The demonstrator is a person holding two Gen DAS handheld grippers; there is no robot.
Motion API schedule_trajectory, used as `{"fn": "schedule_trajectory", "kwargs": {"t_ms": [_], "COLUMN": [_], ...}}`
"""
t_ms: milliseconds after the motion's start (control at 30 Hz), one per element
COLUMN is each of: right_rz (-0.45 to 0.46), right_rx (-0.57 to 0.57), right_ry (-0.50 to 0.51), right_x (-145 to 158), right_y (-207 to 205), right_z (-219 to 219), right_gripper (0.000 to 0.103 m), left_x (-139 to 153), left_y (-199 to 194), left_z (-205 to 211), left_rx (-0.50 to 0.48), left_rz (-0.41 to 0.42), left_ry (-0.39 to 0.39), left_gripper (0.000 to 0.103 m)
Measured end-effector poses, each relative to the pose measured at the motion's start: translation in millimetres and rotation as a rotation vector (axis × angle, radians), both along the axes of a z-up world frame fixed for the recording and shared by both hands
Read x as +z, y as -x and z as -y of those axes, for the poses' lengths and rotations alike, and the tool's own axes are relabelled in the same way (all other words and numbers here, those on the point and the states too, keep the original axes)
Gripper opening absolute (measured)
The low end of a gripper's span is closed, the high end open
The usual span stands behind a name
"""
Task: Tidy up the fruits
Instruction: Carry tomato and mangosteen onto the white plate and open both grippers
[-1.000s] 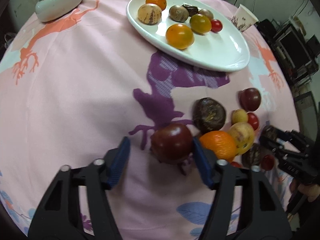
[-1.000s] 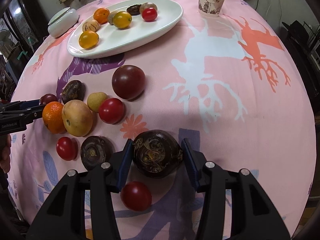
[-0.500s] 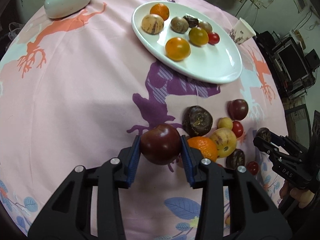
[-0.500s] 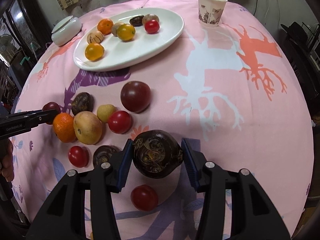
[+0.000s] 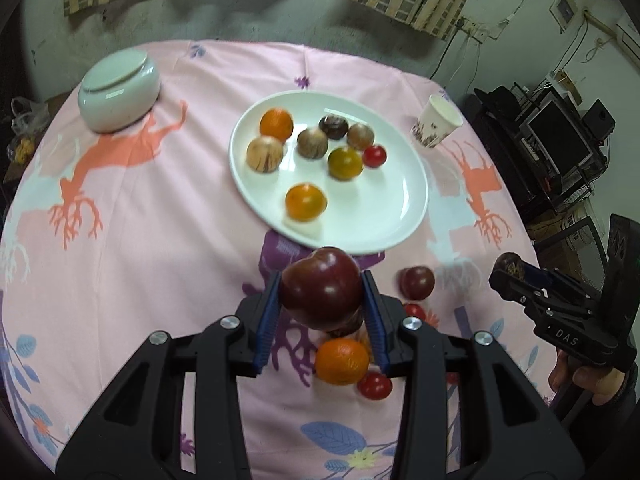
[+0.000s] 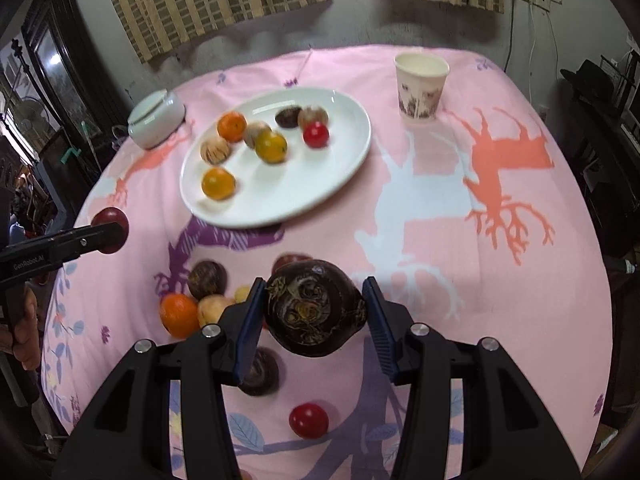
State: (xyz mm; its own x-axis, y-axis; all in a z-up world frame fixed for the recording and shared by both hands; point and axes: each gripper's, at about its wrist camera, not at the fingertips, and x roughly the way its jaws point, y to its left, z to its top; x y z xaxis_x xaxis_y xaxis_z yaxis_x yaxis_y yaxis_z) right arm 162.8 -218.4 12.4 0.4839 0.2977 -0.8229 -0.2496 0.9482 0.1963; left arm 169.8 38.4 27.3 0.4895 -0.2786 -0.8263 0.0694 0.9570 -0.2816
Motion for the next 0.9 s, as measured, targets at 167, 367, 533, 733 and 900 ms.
{"fn": "schedule_trajectory", "kwargs": {"t_ms": [167,367,533,733,900], "right_rz": [0.059,0.095,0.098,0.086,0.055], "right_rx": [0.015,0.040,0.058,0.060,0.055], "right_ry": [-0.016,-0.028,-0.028,-0.034,-0.037], "right_x": [21.4,30.3,22.6,6.1,-12.9], "right_y": [-23.7,-52.6,-74.4,-105.8,-130.4], "right_z": [-4.4,-15.4,-27.6,-36.2,-39.8], "right_gripper": [0.049,0.049,0.049,0.049,0.049], "left_x": [12.8,13.7,3.3,-15.0,-30.0], "left_y": [-22.6,-45.6,-69.5,-100.3,-125.2], "left_z": [0.8,2.2,-0.6,-2.5,5.8], "left_rx": [0.001,0.001,0.030,0.052,0.030], "left_rz": [0.037,0.049,0.038,0.016,0.005], "left_ry": [-0.003,-0.018,-0.015,-0.022,-0.028], "left_gripper": [0.039,0.040,0.040,0.040,0.040]}}
